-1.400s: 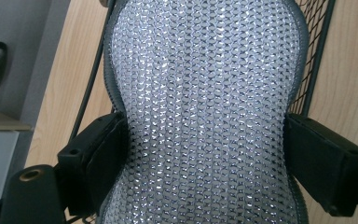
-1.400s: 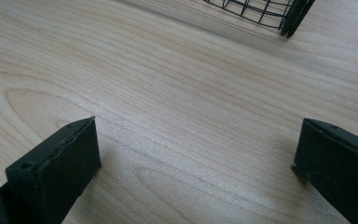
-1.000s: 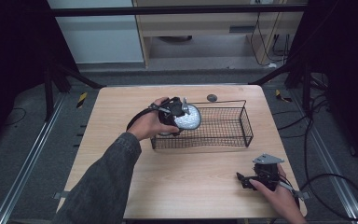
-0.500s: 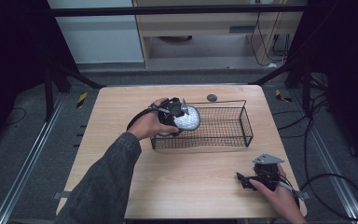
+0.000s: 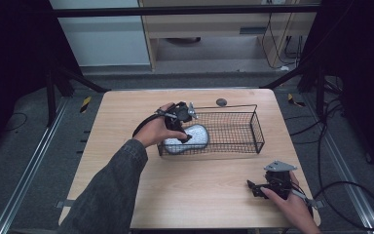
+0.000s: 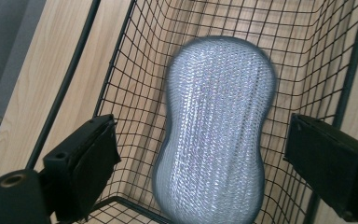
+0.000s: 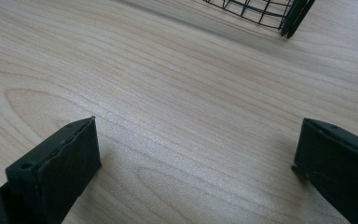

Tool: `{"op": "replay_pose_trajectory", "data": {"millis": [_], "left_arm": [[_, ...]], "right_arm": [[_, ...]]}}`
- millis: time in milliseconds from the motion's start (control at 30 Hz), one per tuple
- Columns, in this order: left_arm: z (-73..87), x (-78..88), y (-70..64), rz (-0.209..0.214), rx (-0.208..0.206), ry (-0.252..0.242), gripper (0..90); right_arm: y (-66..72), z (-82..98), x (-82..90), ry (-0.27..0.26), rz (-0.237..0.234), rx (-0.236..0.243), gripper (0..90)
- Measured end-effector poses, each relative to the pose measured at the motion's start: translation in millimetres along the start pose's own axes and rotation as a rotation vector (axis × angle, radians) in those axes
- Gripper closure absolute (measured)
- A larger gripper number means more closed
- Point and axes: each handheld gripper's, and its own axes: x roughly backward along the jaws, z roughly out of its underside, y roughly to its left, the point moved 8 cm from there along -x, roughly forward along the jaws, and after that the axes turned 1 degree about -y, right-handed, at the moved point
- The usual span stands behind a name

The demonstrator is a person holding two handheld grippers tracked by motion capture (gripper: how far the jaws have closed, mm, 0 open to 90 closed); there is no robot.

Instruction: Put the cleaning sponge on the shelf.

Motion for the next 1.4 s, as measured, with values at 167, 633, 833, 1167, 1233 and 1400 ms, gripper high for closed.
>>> {"op": "replay_pose_trajectory", "data": {"millis": [167, 633, 833, 1167, 1233, 1400], "left_arm": [[-2.7, 5.5, -3.7, 0.007, 0.005, -0.028, 11.0], [-9.6, 16.4, -12.0, 0.01, 0.011, -0.077, 8.9], [-10.3, 16.9, -14.1, 0.017, 0.05, -0.1, 4.8], [-12.8, 21.9, -18.8, 0.015, 0.071, -0.13, 3.7], [-14.1, 22.5, -19.3, 0.014, 0.076, -0.144, 3.7], [-14.5, 22.9, -25.2, 0.021, 0.088, -0.163, 3.7]], "right_arm": [[0.2, 0.1, 0.0, 0.001, 0.0, -0.002, 0.3], [0.2, 0.1, 0.0, 0.0, -0.001, -0.002, 0.3], [0.1, 0.0, 0.0, 0.0, 0.0, -0.001, 0.3], [0.2, 0.0, 0.0, 0.0, -0.001, -0.002, 0.3], [0.3, 0.1, 0.0, 0.001, -0.001, -0.003, 0.3], [0.0, 0.0, 0.0, 0.0, 0.0, 0.0, 0.3]]}}
